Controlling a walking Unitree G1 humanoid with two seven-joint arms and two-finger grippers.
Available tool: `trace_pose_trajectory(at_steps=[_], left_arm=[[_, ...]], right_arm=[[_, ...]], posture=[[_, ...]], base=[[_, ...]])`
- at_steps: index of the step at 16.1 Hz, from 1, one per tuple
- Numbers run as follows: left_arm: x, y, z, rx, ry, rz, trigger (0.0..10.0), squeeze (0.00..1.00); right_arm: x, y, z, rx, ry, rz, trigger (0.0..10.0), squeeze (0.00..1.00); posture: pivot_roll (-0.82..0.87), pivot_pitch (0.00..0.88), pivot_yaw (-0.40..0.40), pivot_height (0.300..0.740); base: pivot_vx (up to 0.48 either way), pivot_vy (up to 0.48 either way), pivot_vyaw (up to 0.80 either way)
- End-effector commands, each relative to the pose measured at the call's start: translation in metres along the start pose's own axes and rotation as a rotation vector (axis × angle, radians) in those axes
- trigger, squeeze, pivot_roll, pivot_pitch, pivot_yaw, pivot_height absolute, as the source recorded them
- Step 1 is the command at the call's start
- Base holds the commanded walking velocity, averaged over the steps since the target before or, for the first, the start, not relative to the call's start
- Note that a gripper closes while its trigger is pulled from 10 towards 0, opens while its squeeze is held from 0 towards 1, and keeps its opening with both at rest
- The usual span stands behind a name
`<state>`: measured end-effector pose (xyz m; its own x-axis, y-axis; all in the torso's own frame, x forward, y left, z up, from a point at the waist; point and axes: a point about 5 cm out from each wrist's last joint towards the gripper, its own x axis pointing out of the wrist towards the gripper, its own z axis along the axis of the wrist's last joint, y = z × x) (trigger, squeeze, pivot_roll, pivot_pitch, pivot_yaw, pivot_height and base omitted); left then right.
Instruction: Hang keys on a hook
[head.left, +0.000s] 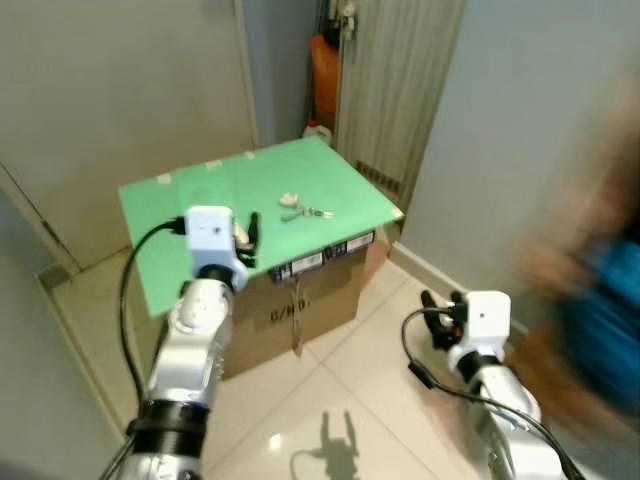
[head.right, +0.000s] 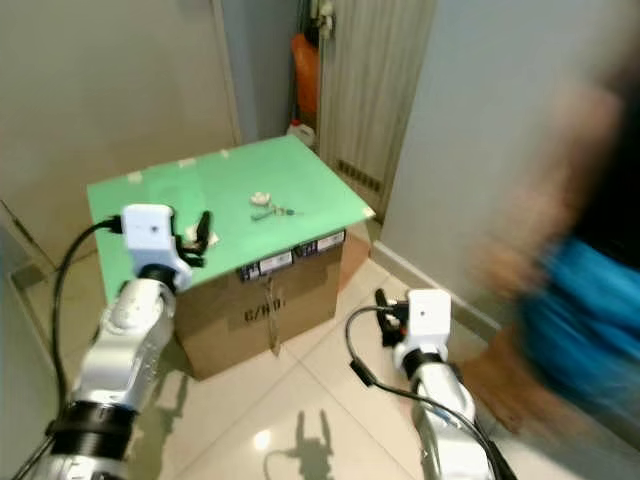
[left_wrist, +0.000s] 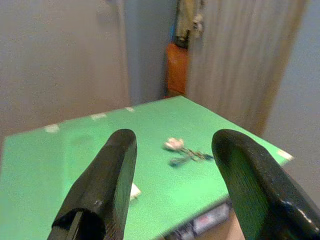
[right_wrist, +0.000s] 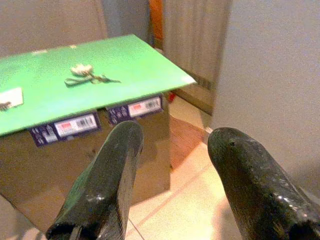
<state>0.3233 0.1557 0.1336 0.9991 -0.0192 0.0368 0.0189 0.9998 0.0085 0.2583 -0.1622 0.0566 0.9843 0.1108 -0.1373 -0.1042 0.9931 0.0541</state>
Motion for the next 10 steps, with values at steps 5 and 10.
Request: trace_pose_trajectory(at_steps=[5,10], left_arm=[[0.0089,-0.0097,0.0078,0.076,-0.012,-0.043,10.0,0.00],[0.0108,-0.0151,0.0075,0.088,-0.004,-0.075,10.0,0.00]], right_arm=[[-0.0006,-0.0043,-0.0022,-0.018,0.004,0.005,10.0,0.00],[0.0026,0.0006,-0.0029,-0.028,0.011,0.029,10.0,0.00]], posture=[[-0.01,0.000,0.004,0.740],[-0.01,0.000,0.007,0.740]], base=[[0.469,0.000,0.00],[0.480,0.000,0.00]])
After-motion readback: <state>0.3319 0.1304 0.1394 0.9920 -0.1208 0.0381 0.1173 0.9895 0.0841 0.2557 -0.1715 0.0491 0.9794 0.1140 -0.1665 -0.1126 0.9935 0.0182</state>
